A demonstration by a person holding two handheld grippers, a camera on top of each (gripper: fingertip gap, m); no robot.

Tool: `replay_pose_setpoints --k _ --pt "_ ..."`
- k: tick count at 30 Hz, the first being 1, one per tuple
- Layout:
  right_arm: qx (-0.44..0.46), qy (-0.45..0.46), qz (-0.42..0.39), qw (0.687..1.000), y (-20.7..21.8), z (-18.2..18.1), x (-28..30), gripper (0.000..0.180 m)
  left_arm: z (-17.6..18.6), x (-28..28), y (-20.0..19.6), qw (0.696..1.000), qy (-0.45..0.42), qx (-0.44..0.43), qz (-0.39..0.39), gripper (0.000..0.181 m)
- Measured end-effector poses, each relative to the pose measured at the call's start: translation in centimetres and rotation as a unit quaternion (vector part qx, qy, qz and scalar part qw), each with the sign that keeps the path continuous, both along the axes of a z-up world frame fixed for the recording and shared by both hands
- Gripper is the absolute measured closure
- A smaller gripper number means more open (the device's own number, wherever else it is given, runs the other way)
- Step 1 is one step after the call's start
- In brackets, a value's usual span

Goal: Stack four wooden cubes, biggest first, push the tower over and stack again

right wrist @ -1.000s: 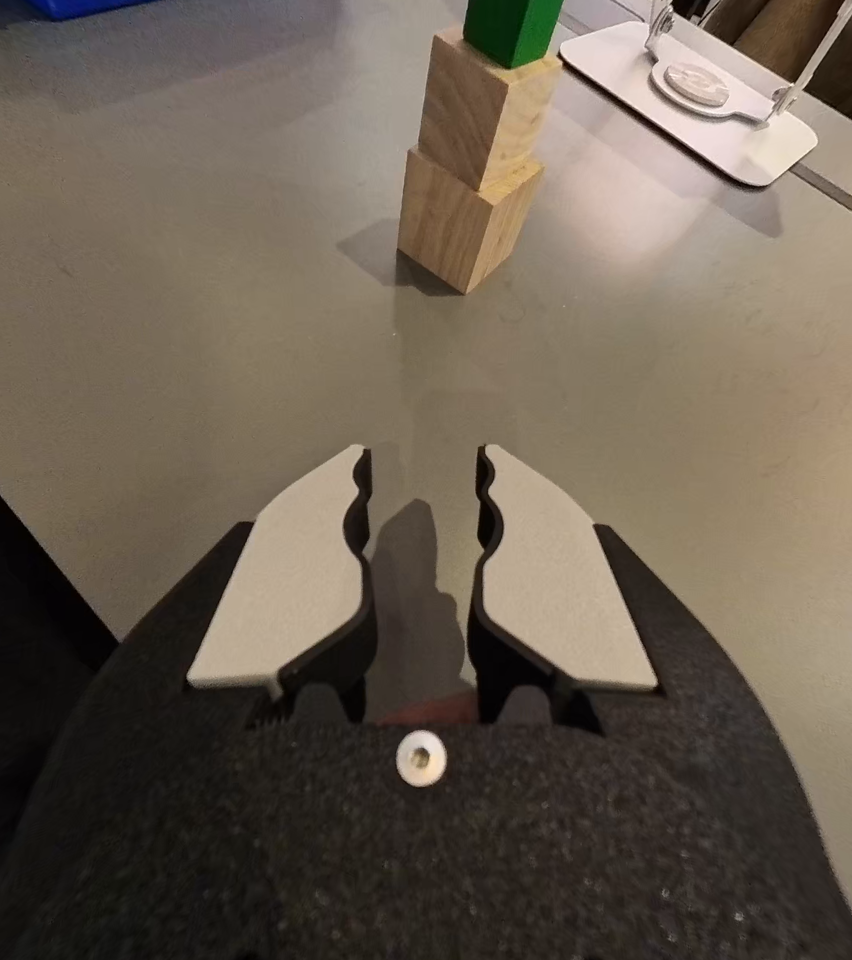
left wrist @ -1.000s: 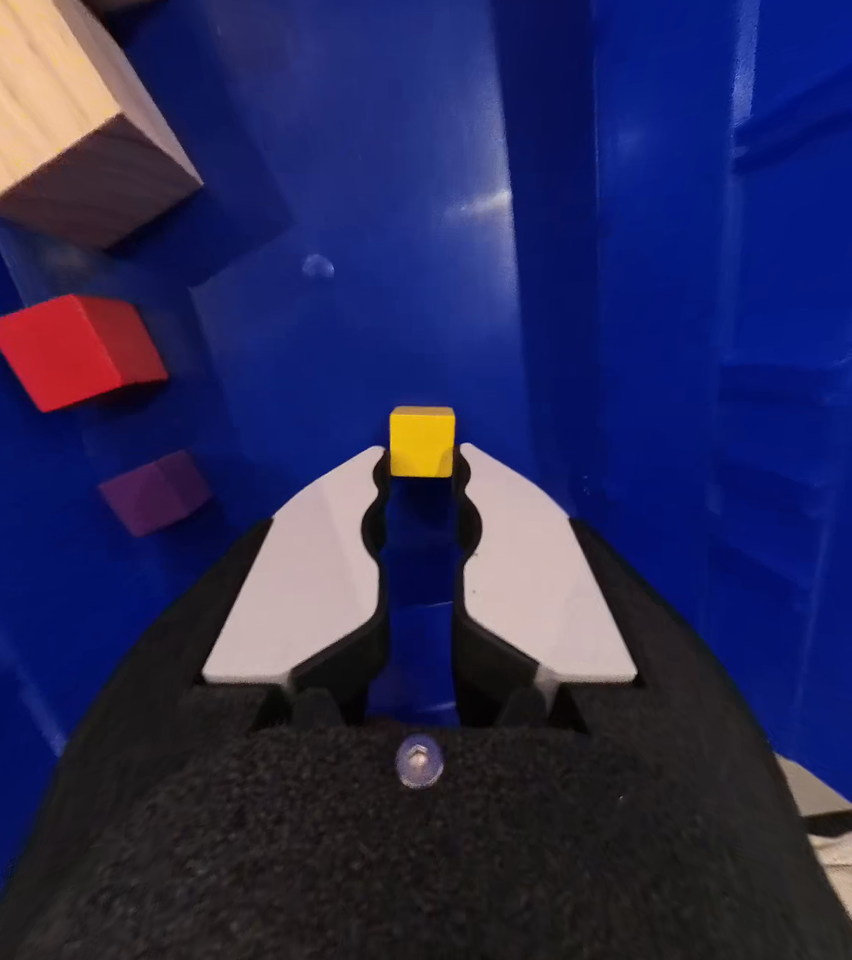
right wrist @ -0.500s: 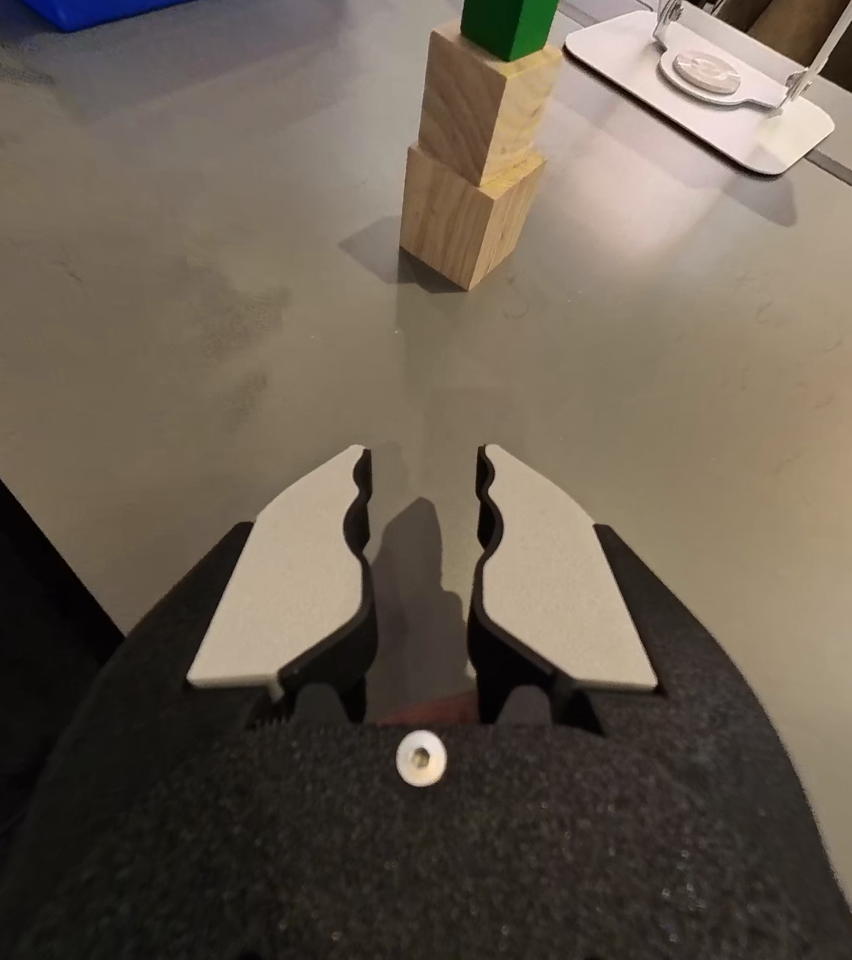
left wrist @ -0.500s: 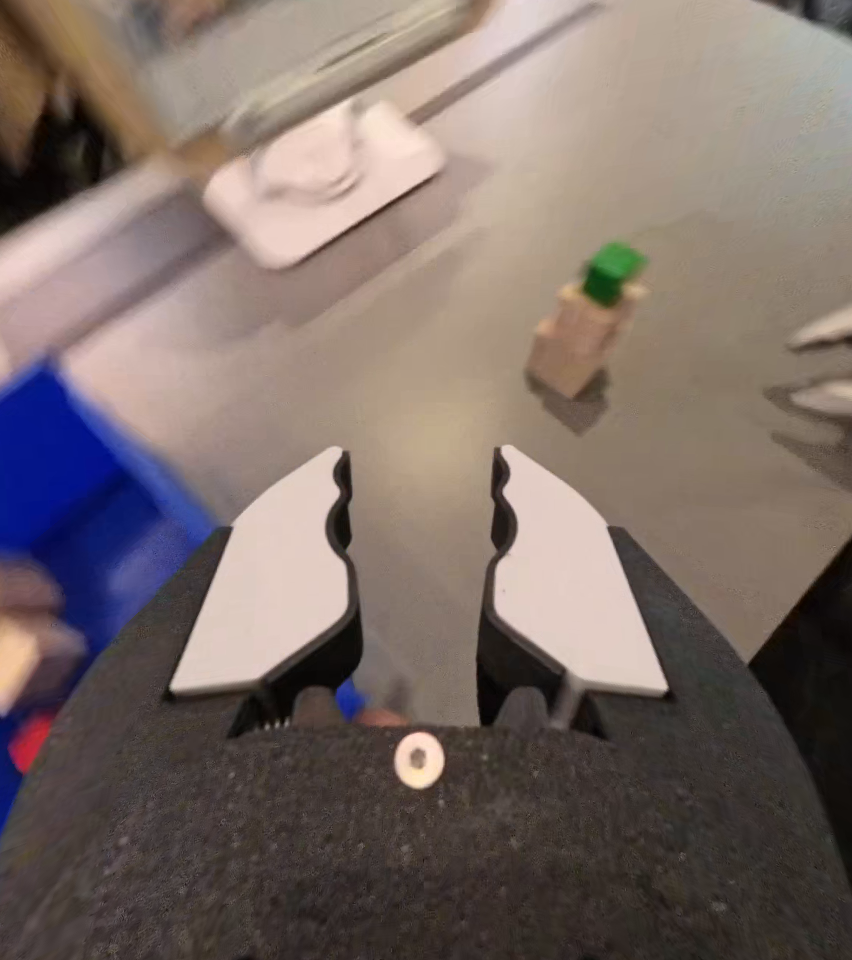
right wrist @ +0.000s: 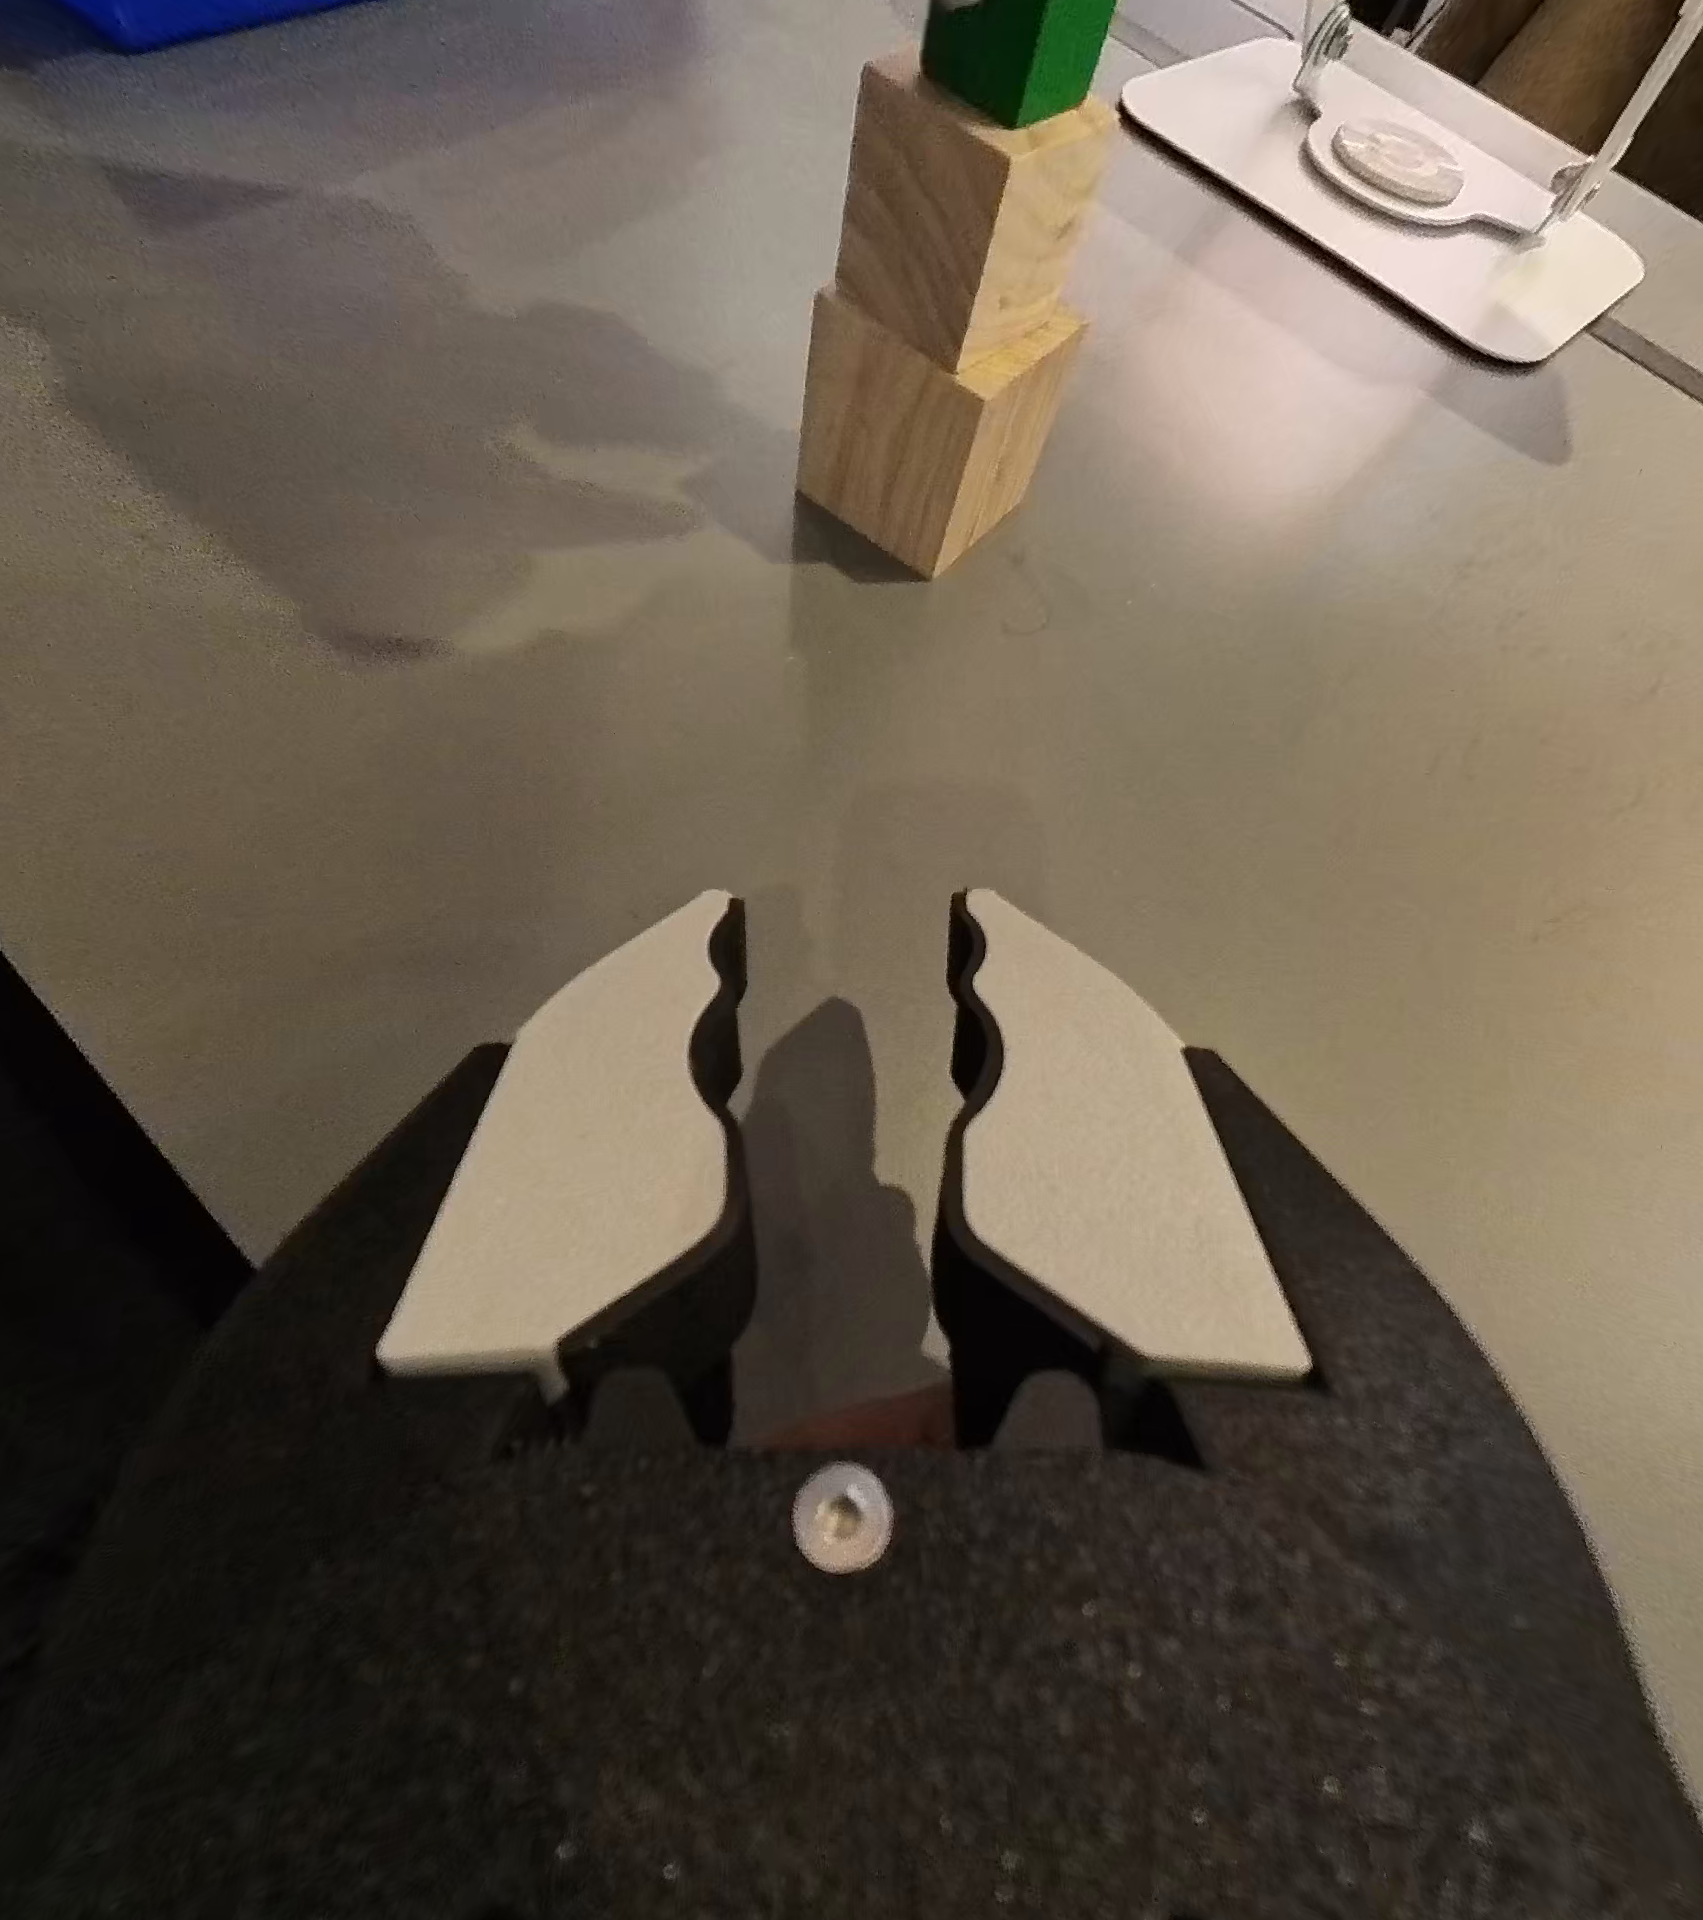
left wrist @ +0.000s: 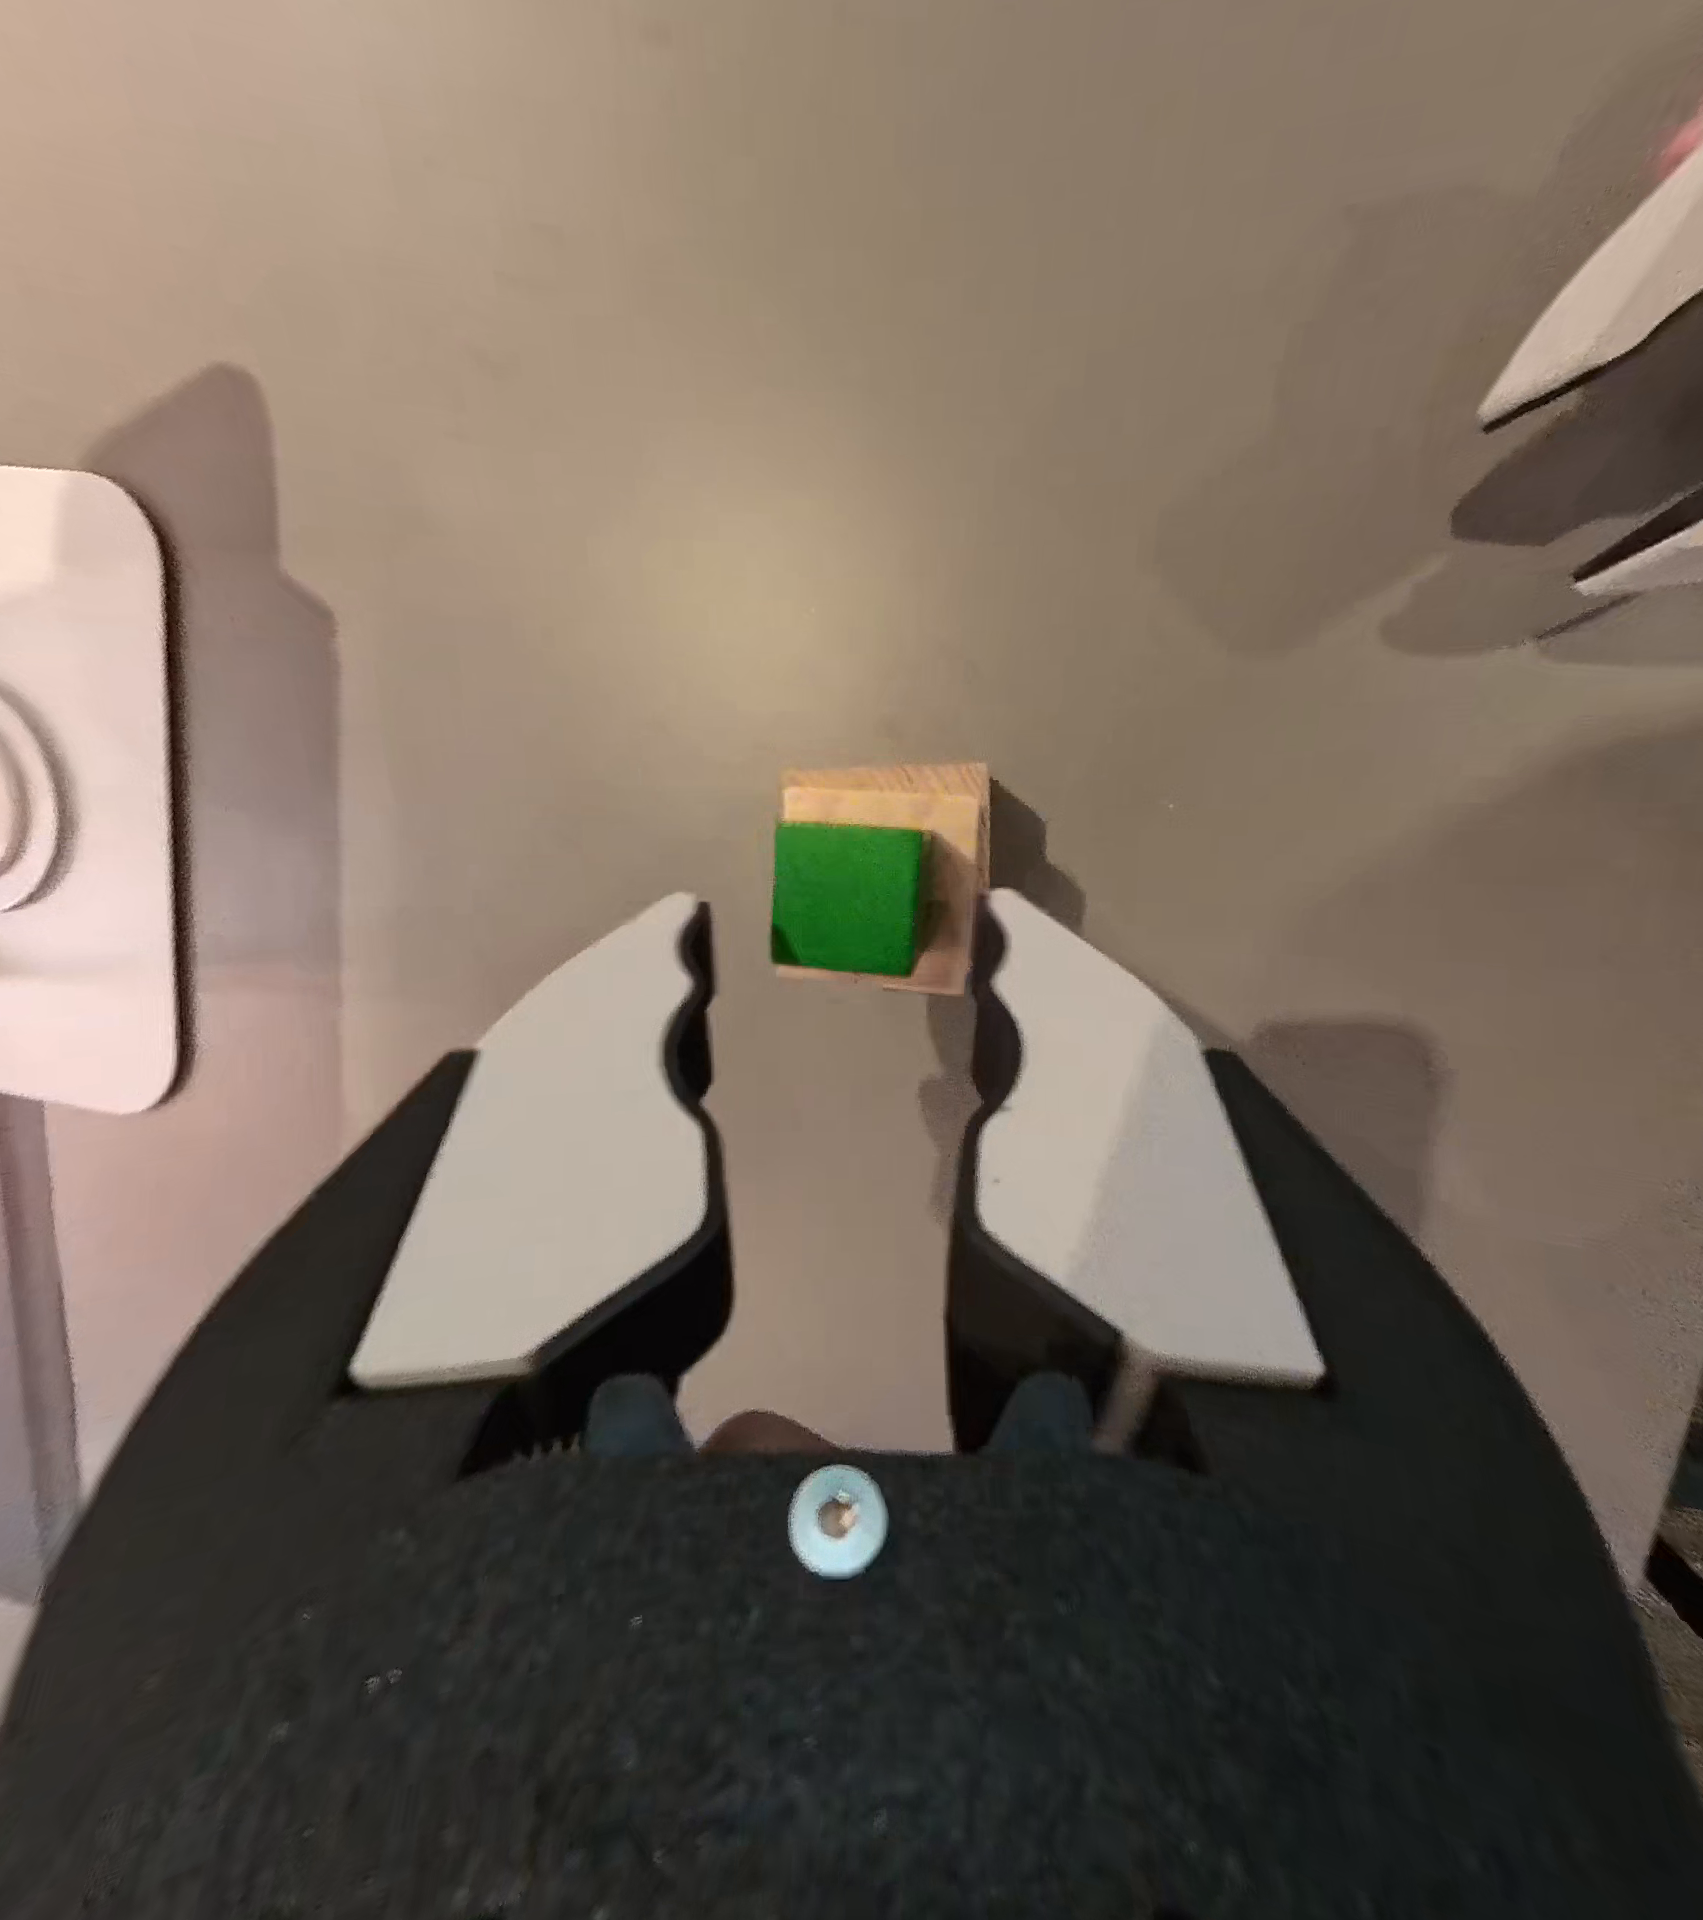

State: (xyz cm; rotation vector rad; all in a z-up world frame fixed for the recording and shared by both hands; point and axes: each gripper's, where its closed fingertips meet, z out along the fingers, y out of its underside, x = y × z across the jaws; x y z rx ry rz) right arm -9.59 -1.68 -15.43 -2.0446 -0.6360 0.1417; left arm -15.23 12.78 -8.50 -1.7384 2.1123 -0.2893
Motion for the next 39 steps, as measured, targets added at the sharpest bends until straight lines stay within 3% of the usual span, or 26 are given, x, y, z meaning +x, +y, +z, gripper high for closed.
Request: replay_pose_setpoints --k 1,6,9,13,16,20,25,29,32,37,39 --pt "-0.001 0.002 0.000 1.000 0.0 0.0 0.0 0.143 -0.1 0.1 0.0 1.000 0.001 -0.010 -0.003 0.153" --pt "-0.003 0.007 0.002 1.000 0.0 0.0 0.0 0.144 0.5 -0.2 0.0 1.000 -0.016 -0.025 0.003 0.154" --pt "-0.006 0.005 0.003 1.000 0.0 -0.1 -0.1 0.144 3.7 -2.0 1.0 0.997 -0.067 0.012 0.041 0.154" --pt "-0.010 -0.003 0.006 1.000 0.0 -0.3 -0.2 0.144 9.7 -8.8 4.7 0.968 -0.145 0.109 0.176 0.154" --pt "-0.014 -0.010 0.006 1.000 0.0 -0.5 -0.2 0.144 11.5 -17.2 8.0 0.917 -0.165 0.172 0.321 0.154" --pt "-0.023 -0.023 0.013 0.999 0.0 -0.9 -0.5 0.144 6.9 -27.7 10.6 0.841 -0.138 0.111 0.511 0.154" --pt "-0.040 -0.044 0.023 0.998 0.0 -1.6 -0.8 0.146 -2.0 -33.6 12.6 0.790 -0.057 0.024 0.609 0.154" --pt "-0.041 -0.059 0.026 0.997 0.0 -1.9 -1.0 0.146 -6.7 -33.8 13.6 0.771 -0.017 -0.040 0.635 0.154" --pt "-0.039 -0.062 0.026 0.997 -0.1 -1.9 -1.0 0.146 -8.3 -33.6 13.8 0.769 0.011 -0.050 0.637 0.154" --pt "-0.033 -0.062 0.025 0.997 -0.1 -1.8 -0.9 0.146 -8.2 -33.9 13.7 0.764 0.023 -0.049 0.643 0.154" --pt "-0.033 -0.064 0.025 0.997 -0.2 -1.8 -0.9 0.146 -6.7 -34.0 13.5 0.766 0.004 -0.044 0.641 0.136"
